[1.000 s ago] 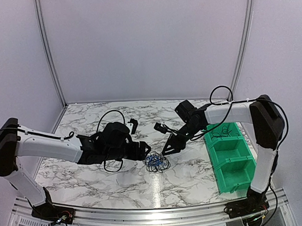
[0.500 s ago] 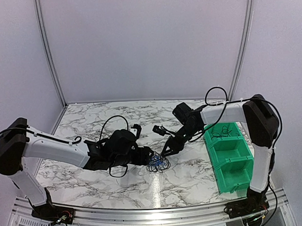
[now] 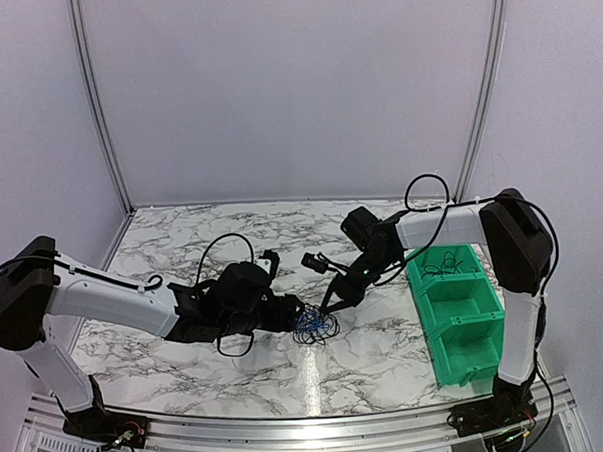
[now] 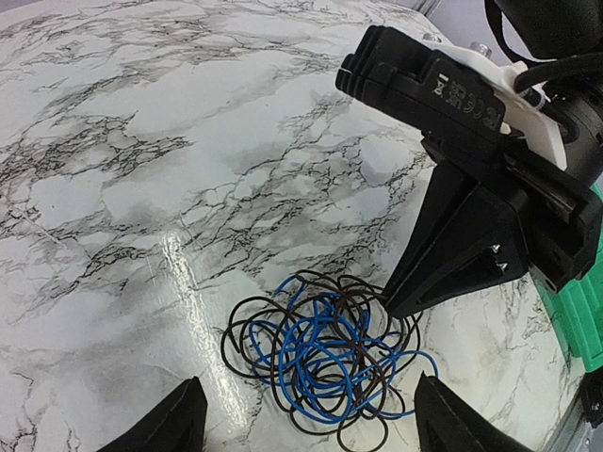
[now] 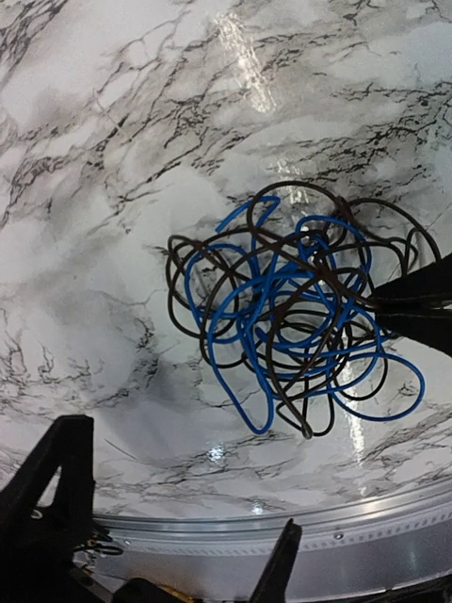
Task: Untangle the cables
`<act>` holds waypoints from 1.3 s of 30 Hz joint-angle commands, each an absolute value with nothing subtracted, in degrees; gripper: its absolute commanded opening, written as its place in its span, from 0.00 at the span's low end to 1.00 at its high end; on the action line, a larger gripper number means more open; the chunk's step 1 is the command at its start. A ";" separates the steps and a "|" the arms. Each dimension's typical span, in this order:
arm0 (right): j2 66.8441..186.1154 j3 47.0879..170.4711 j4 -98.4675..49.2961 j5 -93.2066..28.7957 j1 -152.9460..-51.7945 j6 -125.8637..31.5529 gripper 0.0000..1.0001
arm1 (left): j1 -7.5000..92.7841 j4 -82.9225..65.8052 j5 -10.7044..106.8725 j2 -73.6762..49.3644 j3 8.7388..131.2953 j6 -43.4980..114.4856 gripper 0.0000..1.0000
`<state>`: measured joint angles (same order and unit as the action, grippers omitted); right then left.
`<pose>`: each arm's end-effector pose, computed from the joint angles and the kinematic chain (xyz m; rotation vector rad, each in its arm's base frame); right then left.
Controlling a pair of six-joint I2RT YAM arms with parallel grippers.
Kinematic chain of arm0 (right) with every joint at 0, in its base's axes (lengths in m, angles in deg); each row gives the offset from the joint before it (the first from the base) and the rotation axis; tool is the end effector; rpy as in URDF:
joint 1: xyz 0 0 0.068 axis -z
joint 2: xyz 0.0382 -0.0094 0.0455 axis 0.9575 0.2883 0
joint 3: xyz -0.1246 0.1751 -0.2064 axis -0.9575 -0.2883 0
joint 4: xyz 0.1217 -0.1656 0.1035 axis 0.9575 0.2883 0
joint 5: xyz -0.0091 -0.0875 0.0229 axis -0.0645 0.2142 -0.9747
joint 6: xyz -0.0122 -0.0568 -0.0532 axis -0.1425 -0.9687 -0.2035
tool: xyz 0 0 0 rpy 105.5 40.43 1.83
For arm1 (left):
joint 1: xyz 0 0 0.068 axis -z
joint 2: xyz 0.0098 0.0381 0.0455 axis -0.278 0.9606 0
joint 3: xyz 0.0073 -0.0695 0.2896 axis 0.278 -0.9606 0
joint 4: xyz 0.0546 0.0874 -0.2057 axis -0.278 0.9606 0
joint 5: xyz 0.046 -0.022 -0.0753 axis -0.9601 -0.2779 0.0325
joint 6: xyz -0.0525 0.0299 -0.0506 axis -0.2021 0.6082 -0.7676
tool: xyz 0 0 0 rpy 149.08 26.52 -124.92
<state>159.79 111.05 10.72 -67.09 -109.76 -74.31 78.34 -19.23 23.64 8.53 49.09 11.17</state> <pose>0.2805 0.2644 0.1822 -1.4482 2.3284 1.1142 0.1848 -0.3102 0.2216 0.3295 2.1658 -0.7095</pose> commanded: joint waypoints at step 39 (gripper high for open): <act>154.59 111.22 12.38 -77.70 -105.18 -75.82 0.00 | 77.93 -33.54 15.02 33.25 59.99 6.80 0.72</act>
